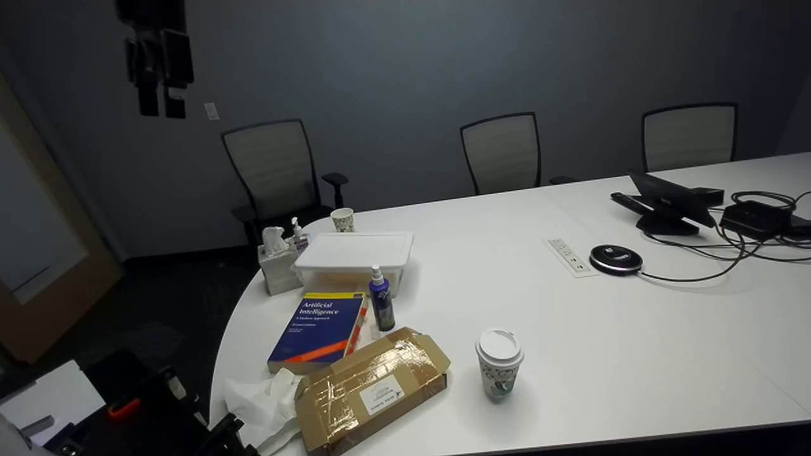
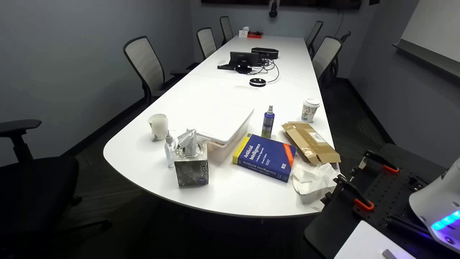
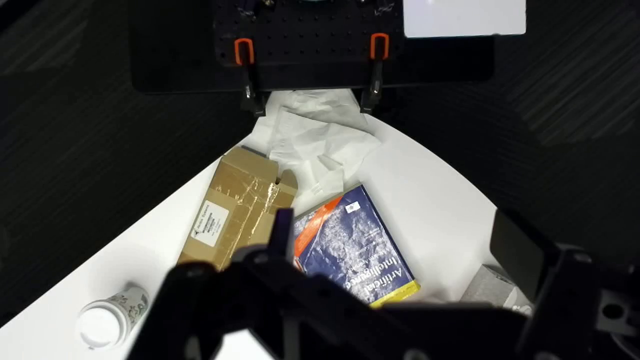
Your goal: Press on the bottle
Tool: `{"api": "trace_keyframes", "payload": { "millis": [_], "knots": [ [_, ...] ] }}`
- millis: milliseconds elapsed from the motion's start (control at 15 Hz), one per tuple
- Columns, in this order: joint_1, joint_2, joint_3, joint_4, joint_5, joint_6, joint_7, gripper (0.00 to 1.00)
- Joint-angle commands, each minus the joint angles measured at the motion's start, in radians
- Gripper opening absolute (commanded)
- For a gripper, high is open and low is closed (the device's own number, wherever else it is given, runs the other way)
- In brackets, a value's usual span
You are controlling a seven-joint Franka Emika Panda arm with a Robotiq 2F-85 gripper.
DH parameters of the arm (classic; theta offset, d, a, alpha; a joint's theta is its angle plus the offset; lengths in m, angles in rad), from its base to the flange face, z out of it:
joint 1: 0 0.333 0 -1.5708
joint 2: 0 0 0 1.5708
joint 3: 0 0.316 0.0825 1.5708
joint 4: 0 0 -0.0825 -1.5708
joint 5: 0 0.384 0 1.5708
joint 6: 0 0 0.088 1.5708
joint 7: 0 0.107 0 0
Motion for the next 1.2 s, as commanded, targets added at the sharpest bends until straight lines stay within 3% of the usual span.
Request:
{"api": "trace_keyframes", "payload": {
  "millis": [0,333,600,933,1133],
  "knots": [
    [-0.008,0.037,0.0,0.016,0.021,0.045,0.023,1.0],
    [-0.014,0.183,-0.021,0.087,0.15,0.175,0.083,1.0],
    [-0.022,0.34,-0.027,0.163,0.256,0.354,0.172,1.0],
    [-0.022,0.526,-0.033,0.242,0.274,0.555,0.29,1.0],
    [-0.019,0.599,-0.044,0.266,0.256,0.618,0.359,1.0]
  ]
}}
